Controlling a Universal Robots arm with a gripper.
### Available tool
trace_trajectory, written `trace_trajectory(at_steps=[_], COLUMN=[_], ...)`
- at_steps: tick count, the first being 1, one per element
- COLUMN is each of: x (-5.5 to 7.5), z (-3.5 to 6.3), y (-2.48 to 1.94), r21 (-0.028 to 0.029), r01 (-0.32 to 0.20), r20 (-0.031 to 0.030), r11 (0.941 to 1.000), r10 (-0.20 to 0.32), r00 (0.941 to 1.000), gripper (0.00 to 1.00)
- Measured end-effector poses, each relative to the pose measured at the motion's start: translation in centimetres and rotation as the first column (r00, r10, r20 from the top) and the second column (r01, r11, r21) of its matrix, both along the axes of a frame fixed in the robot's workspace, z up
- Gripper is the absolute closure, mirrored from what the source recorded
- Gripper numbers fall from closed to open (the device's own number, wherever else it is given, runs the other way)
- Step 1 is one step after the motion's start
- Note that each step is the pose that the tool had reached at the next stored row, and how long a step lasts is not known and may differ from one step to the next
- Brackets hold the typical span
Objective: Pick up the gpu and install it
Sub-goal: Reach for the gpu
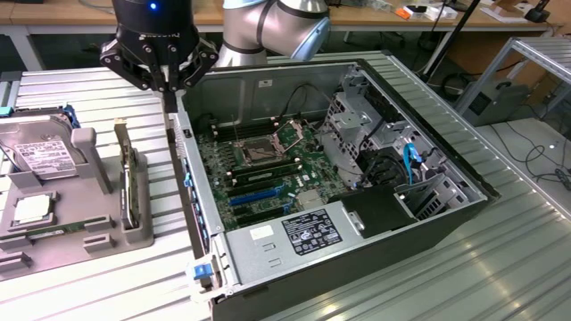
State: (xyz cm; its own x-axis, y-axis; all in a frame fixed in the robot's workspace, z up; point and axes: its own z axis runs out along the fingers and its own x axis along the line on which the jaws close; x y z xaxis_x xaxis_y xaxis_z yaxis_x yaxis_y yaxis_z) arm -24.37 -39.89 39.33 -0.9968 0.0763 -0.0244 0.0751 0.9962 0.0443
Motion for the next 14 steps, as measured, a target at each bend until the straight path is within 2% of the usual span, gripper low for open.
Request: trace_trajectory(at_steps=[14], x=[-0.41], z=[0.00], y=[0.00], r21=[0.0000], r01=[0.000], r20=[0.0000], r11=[1.0000], r10=[0.000], r00=[1.0000], gripper=[0.89])
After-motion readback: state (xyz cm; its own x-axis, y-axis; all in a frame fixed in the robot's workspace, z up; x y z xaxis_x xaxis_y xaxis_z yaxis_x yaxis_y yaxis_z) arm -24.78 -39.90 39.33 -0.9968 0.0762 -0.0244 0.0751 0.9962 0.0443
